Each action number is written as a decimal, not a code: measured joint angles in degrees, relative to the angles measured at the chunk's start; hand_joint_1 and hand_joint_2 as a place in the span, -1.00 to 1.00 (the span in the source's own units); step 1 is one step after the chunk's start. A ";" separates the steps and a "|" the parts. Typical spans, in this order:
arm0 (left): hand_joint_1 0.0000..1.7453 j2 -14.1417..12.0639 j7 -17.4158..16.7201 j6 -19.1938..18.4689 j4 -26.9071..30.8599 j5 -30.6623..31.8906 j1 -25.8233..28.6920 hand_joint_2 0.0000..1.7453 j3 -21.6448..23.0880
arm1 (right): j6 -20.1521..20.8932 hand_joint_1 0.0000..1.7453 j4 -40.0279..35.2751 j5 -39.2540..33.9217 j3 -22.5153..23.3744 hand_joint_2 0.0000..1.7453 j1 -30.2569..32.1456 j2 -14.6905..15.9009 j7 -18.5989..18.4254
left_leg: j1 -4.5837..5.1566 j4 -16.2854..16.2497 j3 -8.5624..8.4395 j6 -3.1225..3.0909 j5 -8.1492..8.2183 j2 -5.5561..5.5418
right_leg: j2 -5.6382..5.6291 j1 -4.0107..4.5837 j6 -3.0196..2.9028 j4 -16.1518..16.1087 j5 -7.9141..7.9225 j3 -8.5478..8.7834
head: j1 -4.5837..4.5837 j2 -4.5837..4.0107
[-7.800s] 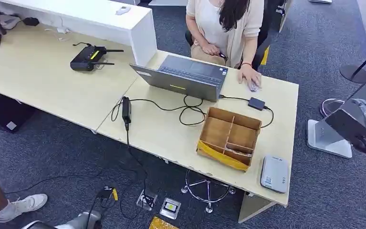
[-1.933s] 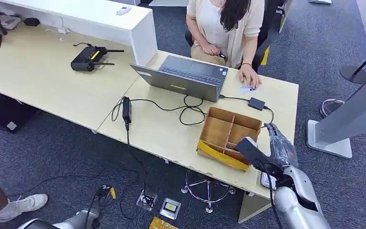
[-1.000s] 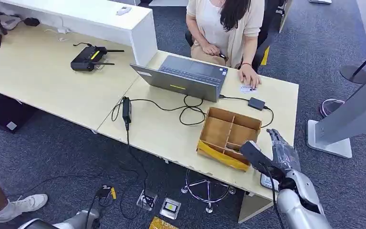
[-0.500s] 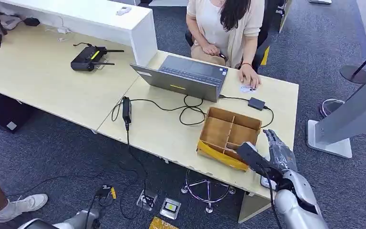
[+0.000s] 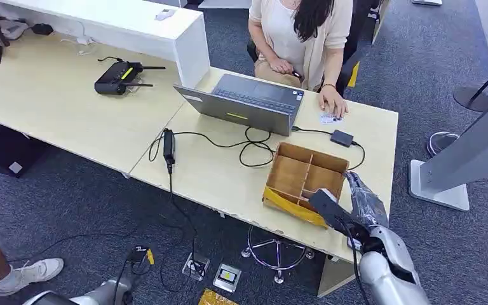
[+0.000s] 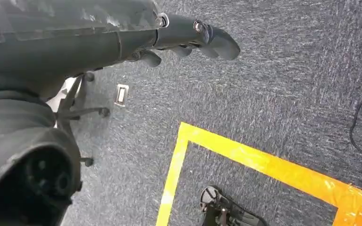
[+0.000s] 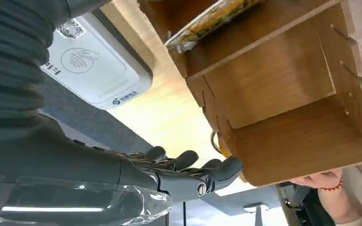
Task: Pass the card to the sensor for recognition and then transmit it.
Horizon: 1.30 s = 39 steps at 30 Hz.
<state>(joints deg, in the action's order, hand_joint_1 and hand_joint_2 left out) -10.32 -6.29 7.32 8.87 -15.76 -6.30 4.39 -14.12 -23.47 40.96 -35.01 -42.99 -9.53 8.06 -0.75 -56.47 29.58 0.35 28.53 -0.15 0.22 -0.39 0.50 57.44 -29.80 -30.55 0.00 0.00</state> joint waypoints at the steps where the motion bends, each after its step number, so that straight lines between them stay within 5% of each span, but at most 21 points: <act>1: -1.00 0.02 0.00 0.00 0.00 -0.07 0.00 -1.00 0.00 | 0.07 -1.00 0.00 -0.02 0.00 1.00 0.12 0.00 -0.04 | 0.00 0.00 0.00 0.00 0.00 0.00 | 0.00 0.00 0.00 0.00 0.00 0.00 | 0.00 0.00; 13: -1.00 0.00 0.00 0.00 0.00 -0.26 0.02 -1.00 0.00 | 0.52 -1.00 0.00 -0.17 0.00 1.00 0.58 0.00 -0.17 | 0.00 0.00 0.00 0.00 0.00 0.00 | 0.00 0.00 0.00 0.00 0.00 0.00 | 0.00 0.00; 14: -1.00 0.00 -0.02 0.00 0.00 -0.26 0.02 -1.00 0.00 | 0.52 1.00 0.00 -0.17 0.00 1.00 0.62 0.00 -0.15 | 0.00 0.00 0.00 0.00 0.00 0.00 | 0.00 0.00 0.00 0.00 0.00 0.00 | 0.00 0.00; 39: -1.00 -0.02 0.00 -0.04 0.00 -0.33 0.02 -1.00 0.00 | 2.80 1.00 -0.02 -2.38 0.00 1.00 0.65 0.20 0.31 | 0.00 0.00 0.00 0.00 0.00 0.00 | 0.00 0.00 0.00 0.00 0.00 0.00 | 0.00 0.00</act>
<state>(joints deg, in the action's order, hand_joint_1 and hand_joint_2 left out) -10.34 -6.29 7.28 8.87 -16.09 -6.27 4.39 -11.32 -23.50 38.58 -35.01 -42.34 -9.33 8.37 -0.75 -56.47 29.58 0.35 28.53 -0.15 0.22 -0.39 0.50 57.44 -29.80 -30.54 0.00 0.00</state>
